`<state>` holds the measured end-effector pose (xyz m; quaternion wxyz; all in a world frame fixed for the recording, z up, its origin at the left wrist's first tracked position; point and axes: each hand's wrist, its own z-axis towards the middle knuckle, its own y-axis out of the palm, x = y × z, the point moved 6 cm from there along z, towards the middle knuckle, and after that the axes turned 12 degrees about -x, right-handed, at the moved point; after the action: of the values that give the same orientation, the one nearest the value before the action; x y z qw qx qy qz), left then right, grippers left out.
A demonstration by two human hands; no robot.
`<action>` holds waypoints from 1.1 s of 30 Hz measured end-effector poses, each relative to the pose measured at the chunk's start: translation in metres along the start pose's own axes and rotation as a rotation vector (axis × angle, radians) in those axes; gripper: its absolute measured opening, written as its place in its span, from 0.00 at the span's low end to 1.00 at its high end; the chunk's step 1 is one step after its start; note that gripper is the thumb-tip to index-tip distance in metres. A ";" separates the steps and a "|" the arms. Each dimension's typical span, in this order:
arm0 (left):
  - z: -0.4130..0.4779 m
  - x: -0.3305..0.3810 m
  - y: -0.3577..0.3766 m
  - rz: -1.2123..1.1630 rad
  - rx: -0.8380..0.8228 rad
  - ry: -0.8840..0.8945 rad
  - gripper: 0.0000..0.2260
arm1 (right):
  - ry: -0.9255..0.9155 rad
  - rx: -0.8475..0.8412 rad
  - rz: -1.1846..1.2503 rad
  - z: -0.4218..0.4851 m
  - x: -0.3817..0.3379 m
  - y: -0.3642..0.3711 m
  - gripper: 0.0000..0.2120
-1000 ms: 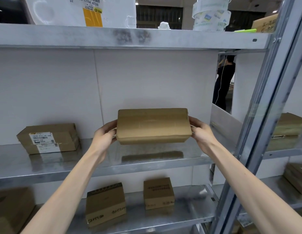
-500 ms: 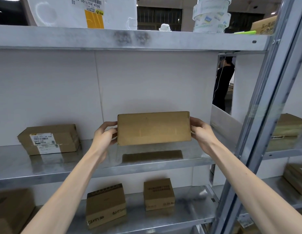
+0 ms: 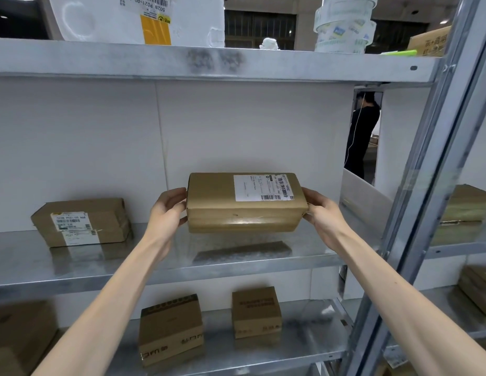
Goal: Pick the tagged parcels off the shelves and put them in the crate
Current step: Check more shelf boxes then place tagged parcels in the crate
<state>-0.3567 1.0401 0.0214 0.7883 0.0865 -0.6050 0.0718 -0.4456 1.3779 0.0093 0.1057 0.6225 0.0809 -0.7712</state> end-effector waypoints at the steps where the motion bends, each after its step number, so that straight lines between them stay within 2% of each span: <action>1: -0.001 0.000 0.000 0.005 -0.014 0.000 0.16 | -0.004 0.005 0.000 0.000 0.000 0.000 0.24; 7: -0.004 -0.009 -0.003 0.072 -0.055 -0.030 0.21 | -0.030 0.057 -0.014 -0.005 -0.002 -0.001 0.24; 15: -0.002 -0.009 -0.005 0.096 -0.018 -0.019 0.18 | -0.012 0.102 -0.014 -0.006 0.000 -0.001 0.17; 21: -0.006 -0.009 0.006 0.108 -0.008 -0.030 0.14 | -0.028 0.073 -0.110 -0.005 0.005 -0.002 0.27; 29: -0.018 -0.023 0.021 0.130 -0.013 -0.111 0.13 | 0.006 0.055 -0.122 -0.009 0.020 -0.005 0.25; 33: -0.025 -0.029 0.024 0.219 -0.007 -0.127 0.16 | 0.001 0.037 -0.146 -0.008 0.029 -0.007 0.23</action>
<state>-0.3457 1.0688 -0.0113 0.7361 0.0218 -0.6597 0.1498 -0.4463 1.3847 -0.0209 0.0375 0.6172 0.1118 -0.7779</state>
